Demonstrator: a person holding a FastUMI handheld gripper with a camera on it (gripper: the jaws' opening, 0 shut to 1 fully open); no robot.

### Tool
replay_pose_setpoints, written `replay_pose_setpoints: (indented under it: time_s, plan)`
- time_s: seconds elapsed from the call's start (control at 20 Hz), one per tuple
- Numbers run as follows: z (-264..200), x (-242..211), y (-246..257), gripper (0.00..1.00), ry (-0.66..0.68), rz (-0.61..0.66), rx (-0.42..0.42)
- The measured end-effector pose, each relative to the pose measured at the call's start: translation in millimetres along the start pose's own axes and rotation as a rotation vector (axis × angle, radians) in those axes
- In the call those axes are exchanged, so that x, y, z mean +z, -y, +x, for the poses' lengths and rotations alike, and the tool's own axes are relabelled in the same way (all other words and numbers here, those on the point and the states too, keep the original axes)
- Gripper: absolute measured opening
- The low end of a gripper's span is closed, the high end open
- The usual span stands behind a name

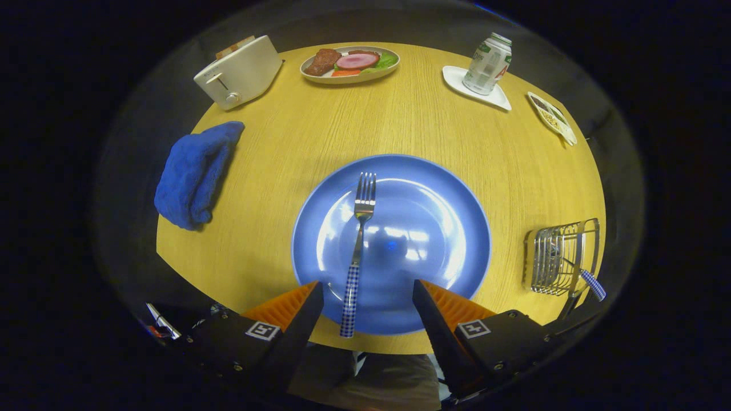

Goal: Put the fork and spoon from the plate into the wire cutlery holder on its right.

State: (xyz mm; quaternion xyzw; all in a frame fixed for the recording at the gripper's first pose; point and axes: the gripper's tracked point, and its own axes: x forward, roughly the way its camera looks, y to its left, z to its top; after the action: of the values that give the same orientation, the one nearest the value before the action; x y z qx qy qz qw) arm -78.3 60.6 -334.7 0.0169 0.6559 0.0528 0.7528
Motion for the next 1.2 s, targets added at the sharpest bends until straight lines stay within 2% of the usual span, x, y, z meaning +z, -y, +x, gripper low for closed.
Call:
replay_pose_setpoints:
  time_s: [0.25,0.35,0.45,0.5,0.55,0.6,0.65,0.85,0.9,1.2]
  plan:
    - [22,-5,-4,0.96,-0.051,0.021,0.009]
    - [28,-8,-3,0.84,-0.078,0.021,0.013]
    - [32,-12,-3,0.64,-0.103,0.022,0.014]
    - [31,-10,-1,0.51,-0.097,0.025,0.006]
    - [32,-8,-3,0.44,-0.093,0.031,0.010]
    - [32,-9,-3,0.18,-0.097,0.032,0.017]
    - [32,-8,-3,0.13,-0.103,0.027,0.024]
    - [30,-7,2,0.13,-0.093,0.011,0.035]
    - [31,-6,4,0.02,-0.083,0.003,0.030]
    - [15,-1,21,0.02,-0.068,-0.038,0.016]
